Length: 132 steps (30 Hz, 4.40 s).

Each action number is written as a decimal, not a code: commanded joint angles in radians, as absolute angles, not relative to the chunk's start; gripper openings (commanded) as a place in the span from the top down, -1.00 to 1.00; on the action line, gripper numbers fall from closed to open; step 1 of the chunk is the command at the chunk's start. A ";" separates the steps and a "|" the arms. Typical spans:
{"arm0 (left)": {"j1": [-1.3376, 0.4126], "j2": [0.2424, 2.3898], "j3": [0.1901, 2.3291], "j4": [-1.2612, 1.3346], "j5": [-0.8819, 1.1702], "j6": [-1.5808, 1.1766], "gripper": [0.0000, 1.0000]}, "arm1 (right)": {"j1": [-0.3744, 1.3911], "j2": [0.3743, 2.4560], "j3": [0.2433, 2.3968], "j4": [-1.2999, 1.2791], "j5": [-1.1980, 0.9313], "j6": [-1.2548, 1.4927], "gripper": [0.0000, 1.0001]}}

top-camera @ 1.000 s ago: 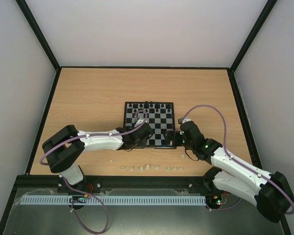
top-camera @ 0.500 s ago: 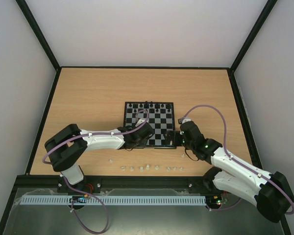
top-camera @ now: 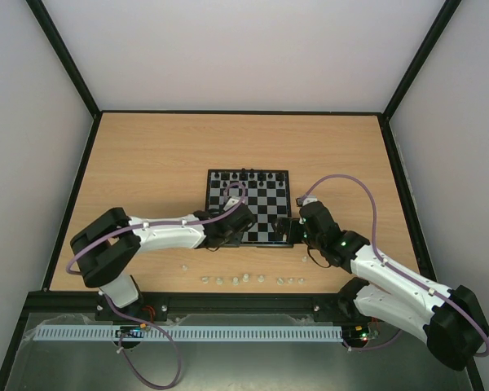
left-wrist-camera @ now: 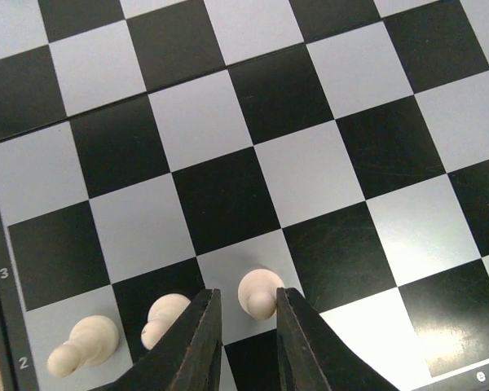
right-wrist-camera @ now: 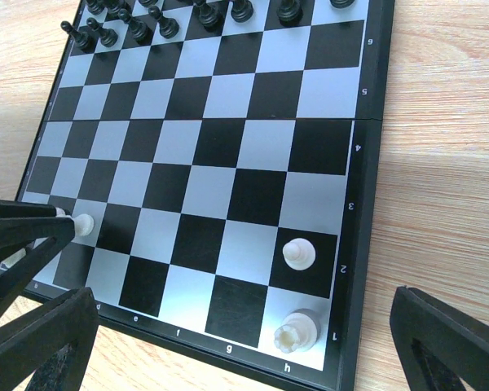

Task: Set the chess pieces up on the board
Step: Place the chess piece on the chessboard, then pick up the chess piece at the center of the board.

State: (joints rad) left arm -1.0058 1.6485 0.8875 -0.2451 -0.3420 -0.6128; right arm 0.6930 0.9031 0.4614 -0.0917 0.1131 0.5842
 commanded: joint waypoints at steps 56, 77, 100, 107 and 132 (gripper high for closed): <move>-1.089 1.035 0.788 -0.539 -0.704 -0.892 -0.98 | 0.689 0.859 0.455 -0.051 -0.152 0.589 -0.97; -1.089 0.880 0.596 -0.404 -0.574 -0.802 -0.98 | 0.690 0.729 0.632 -0.233 -0.297 0.680 -0.97; -1.086 0.901 0.487 -0.337 -0.506 -0.857 -0.98 | 0.706 0.817 0.560 -0.311 -0.087 0.628 -0.99; -1.045 0.907 0.556 -0.279 -0.524 -0.741 -0.98 | 0.723 0.928 0.539 -0.349 0.141 0.752 -0.88; -0.859 0.906 0.450 -0.059 -0.210 -0.613 -0.98 | 1.006 1.078 0.446 -0.560 0.449 1.213 -0.03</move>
State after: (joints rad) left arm -0.8639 0.9371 0.4683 -0.0799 -0.2249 -0.6266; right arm 0.9836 1.0500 0.4614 -0.5026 0.3988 1.1465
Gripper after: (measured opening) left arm 0.988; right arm 0.546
